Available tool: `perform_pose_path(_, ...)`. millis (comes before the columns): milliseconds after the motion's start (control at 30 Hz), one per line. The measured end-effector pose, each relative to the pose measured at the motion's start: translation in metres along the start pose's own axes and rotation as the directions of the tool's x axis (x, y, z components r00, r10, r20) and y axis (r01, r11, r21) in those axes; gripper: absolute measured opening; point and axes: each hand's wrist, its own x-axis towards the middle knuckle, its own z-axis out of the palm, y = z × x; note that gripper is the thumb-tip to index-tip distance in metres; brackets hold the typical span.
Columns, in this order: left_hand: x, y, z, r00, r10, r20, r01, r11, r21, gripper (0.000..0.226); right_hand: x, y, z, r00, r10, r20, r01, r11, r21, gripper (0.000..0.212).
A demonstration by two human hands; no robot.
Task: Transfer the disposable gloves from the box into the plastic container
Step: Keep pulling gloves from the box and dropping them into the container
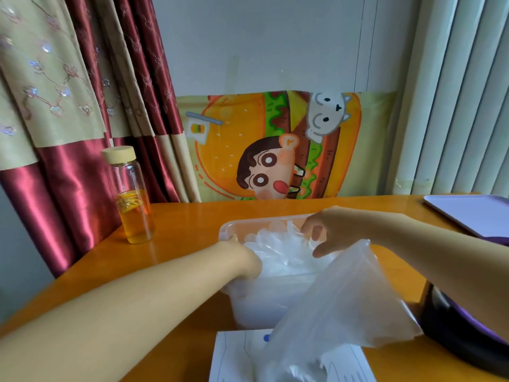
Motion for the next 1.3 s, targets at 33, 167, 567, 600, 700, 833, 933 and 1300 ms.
perform_pose_path(33, -0.006, 0.0, -0.003, 0.999, -0.014, 0.051, 0.015, 1.0, -0.023, 0.036, 0.0, 0.001, 0.002, 1.0, -0.009, 0.002, 0.009, 1.0, 0.013, 0.058)
perform_pose_path(167, -0.039, -0.021, -0.019, 0.986, 0.143, -0.086, -0.159, 0.962, -0.222, 0.025, -0.009, 0.012, 0.01, 0.998, -0.049, -0.049, 0.056, 0.986, 0.158, 0.048)
perform_pose_path(567, -0.101, -0.06, -0.008, 0.86, -0.014, -0.51, -0.265, 0.842, -0.469, 0.018, -0.1, -0.027, -0.045, 0.974, -0.021, -0.227, 0.108, 0.92, 0.377, 0.035)
perform_pose_path(600, -0.107, -0.057, -0.01, 0.823, -0.042, -0.566, -0.266, 0.853, -0.45, 0.017, -0.107, -0.03, -0.048, 0.975, -0.016, -0.222, 0.094, 0.933, 0.347, 0.038)
perform_pose_path(700, -0.127, -0.035, -0.021, 0.658, -0.057, -0.751, -0.376, 0.839, -0.393, 0.013, -0.126, -0.039, -0.051, 0.979, -0.009, -0.201, 0.05, 0.978, 0.2, 0.044)
perform_pose_path(833, -0.144, 0.013, -0.031, 0.618, 0.042, -0.785, -0.529, 0.761, -0.375, 0.029, -0.144, -0.044, -0.05, 0.992, 0.07, -0.105, -0.053, 0.986, 0.16, 0.045)
perform_pose_path(933, -0.139, 0.039, -0.031, 0.627, 0.11, -0.771, -0.55, 0.763, -0.338, 0.025, -0.153, -0.043, -0.047, 0.993, 0.109, -0.035, -0.101, 0.98, 0.173, 0.04)
perform_pose_path(1300, -0.139, 0.038, -0.031, 0.692, 0.031, -0.722, -0.551, 0.668, -0.5, 0.023, -0.159, -0.056, -0.017, 0.991, -0.133, -0.009, 0.133, 0.989, 0.063, 0.054)
